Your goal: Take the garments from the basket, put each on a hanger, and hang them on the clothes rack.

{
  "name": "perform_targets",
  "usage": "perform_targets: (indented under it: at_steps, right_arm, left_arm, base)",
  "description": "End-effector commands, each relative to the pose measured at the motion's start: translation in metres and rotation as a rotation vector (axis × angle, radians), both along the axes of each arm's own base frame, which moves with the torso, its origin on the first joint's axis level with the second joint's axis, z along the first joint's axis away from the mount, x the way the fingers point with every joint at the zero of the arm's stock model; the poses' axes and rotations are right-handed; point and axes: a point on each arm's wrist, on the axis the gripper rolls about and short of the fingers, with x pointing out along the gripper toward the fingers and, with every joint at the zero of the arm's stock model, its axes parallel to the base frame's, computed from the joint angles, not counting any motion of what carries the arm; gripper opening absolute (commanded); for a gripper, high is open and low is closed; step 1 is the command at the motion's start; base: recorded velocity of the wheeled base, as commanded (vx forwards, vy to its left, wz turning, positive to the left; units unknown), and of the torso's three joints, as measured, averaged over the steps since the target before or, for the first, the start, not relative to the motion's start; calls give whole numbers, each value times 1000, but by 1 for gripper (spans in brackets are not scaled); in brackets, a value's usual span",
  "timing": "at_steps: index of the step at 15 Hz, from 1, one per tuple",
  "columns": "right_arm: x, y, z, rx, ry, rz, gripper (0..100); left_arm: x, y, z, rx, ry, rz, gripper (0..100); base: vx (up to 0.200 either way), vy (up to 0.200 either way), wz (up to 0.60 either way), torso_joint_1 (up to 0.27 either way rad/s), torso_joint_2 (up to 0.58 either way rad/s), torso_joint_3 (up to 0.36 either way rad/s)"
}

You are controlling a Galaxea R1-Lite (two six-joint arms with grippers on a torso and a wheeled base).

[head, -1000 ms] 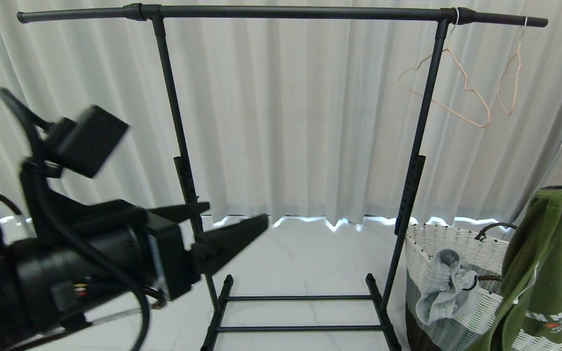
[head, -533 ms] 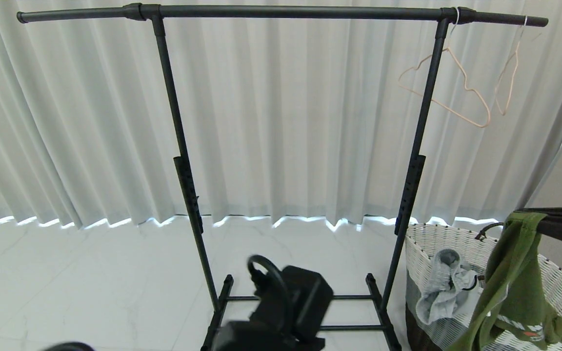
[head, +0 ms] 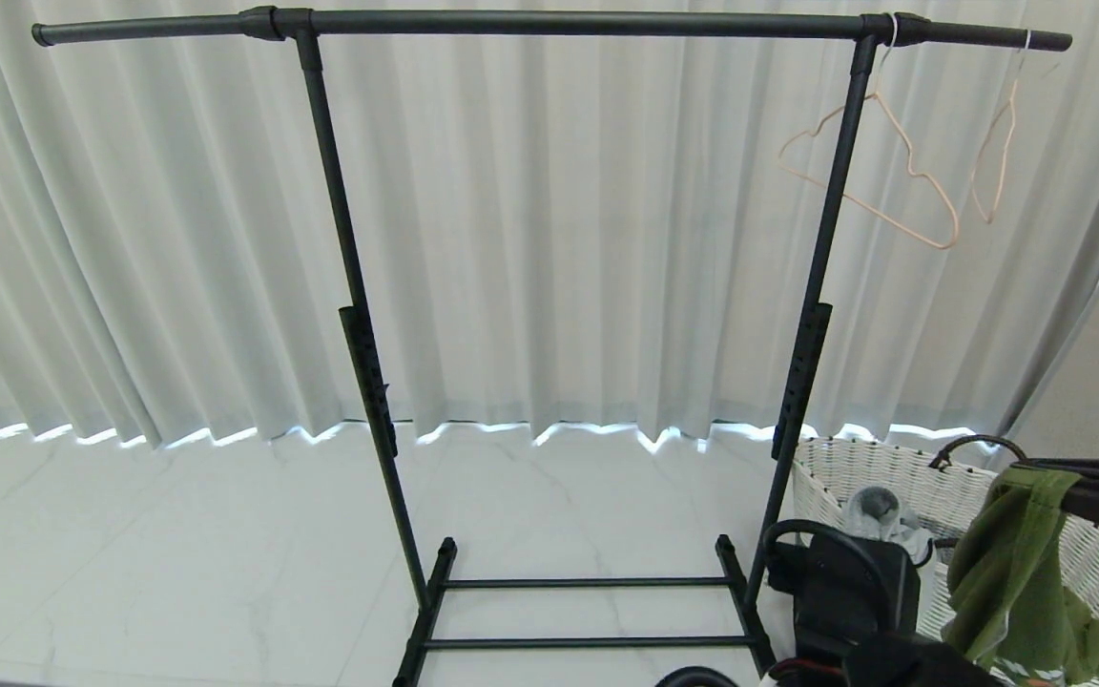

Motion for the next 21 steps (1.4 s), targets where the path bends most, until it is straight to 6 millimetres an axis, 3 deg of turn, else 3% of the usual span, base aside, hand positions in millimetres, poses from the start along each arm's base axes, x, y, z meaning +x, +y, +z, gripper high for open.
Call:
perform_targets:
  at_steps: [1, 7, 10, 15, 16, 20, 21]
  right_arm:
    - [-11, -5, -2, 10, -21, 4, 0]
    - [-16, -7, 0, 21, -47, 16, 0]
    - [-17, -6, 1, 24, -51, 32, 0]
    - [-17, -6, 1, 24, -53, 33, 0]
    - [-16, -5, 1, 23, -50, 33, 0]
    - [-12, -3, -5, 8, -18, 26, 0]
    - [-9, -2, -9, -2, -1, 23, 0]
  left_arm:
    - [20, -22, -19, 12, -10, 50, 100]
    - [27, -22, -61, 130, -9, 109, 100]
    - [14, -18, -85, 247, -9, 67, 100]
    - [2, -6, -95, 332, -20, 65, 100]
    - [2, -3, -94, 334, -18, 66, 0]
    - [-5, 21, -92, 398, -73, 149, 0]
    - [-5, 32, -78, 370, -82, 192, 0]
  base:
    - [0, 0, 0, 0, 0, 0]
    - [0, 0, 0, 0, 0, 0]
    - [0, 0, 0, 0, 0, 0]
    - [0, 0, 0, 0, 0, 0]
    - [0, 0, 0, 0, 0, 0]
    - [0, 0, 0, 0, 0, 0]
    - [0, 0, 0, 0, 0, 0]
